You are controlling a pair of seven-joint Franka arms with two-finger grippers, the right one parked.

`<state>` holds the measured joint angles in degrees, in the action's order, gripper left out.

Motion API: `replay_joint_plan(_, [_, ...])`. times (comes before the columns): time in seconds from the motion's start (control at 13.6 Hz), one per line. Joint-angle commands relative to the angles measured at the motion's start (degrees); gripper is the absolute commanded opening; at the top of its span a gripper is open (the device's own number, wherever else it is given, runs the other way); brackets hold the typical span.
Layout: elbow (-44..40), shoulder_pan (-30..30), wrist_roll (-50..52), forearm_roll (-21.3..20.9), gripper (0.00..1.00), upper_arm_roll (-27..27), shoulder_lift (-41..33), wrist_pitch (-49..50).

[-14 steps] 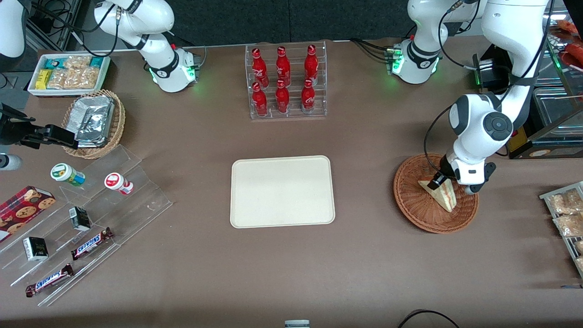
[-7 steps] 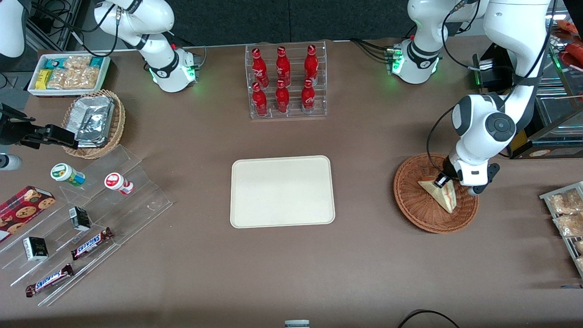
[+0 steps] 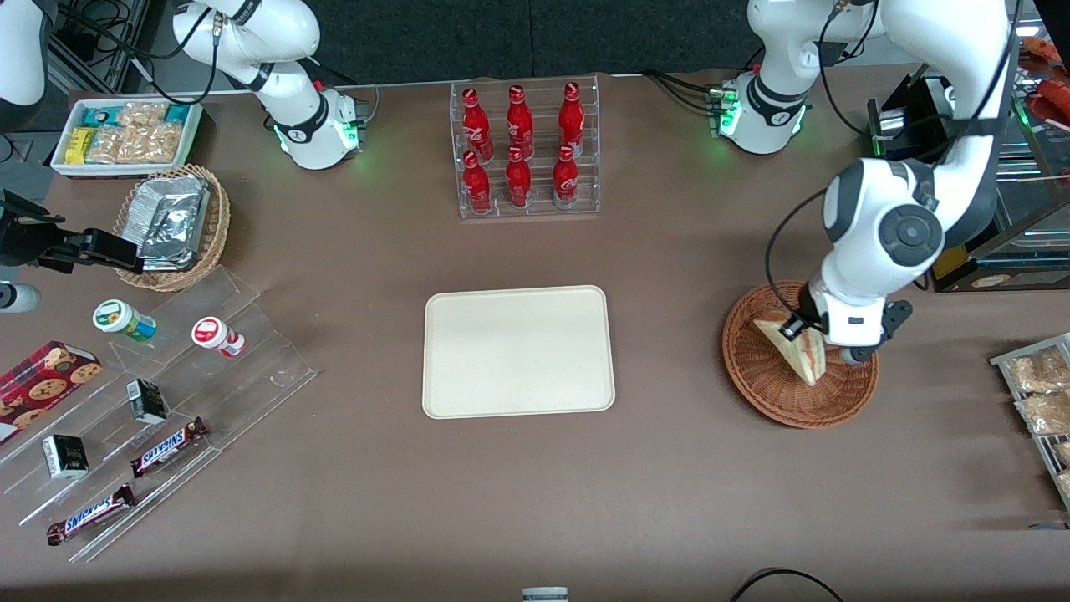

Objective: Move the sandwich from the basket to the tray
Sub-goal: 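Lift the sandwich up out of the basket with the left gripper, then carry the sandwich over the cream tray with the left gripper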

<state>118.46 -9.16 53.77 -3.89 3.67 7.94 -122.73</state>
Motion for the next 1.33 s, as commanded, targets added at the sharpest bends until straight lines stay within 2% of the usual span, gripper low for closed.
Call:
replay_joint_plan(0.0, [-5.9, -7.1, 3.2, -2.0, 0.18, -0.2, 0.2, 7.3])
replay_joint_plan(0.3, [-9.8, -17.6, 3.8, -1.8, 0.18, -0.2, 3.8, 7.1])
replay_joint_plan(0.59, [-19.4, -26.6, 3.0, -1.6, 0.18, -0.1, 13.8, 6.9])
replay_joint_plan(0.81, [-25.0, -29.6, 3.7, -1.0, 0.16, -0.1, 20.3, 3.7])
replay_joint_plan(1.11, [-25.7, -32.2, 5.2, -1.6, 0.16, -0.1, 24.5, -4.3])
replay_joint_plan(1.25, [-27.9, -33.3, 8.2, -2.2, 0.16, -0.2, 27.5, -5.0])
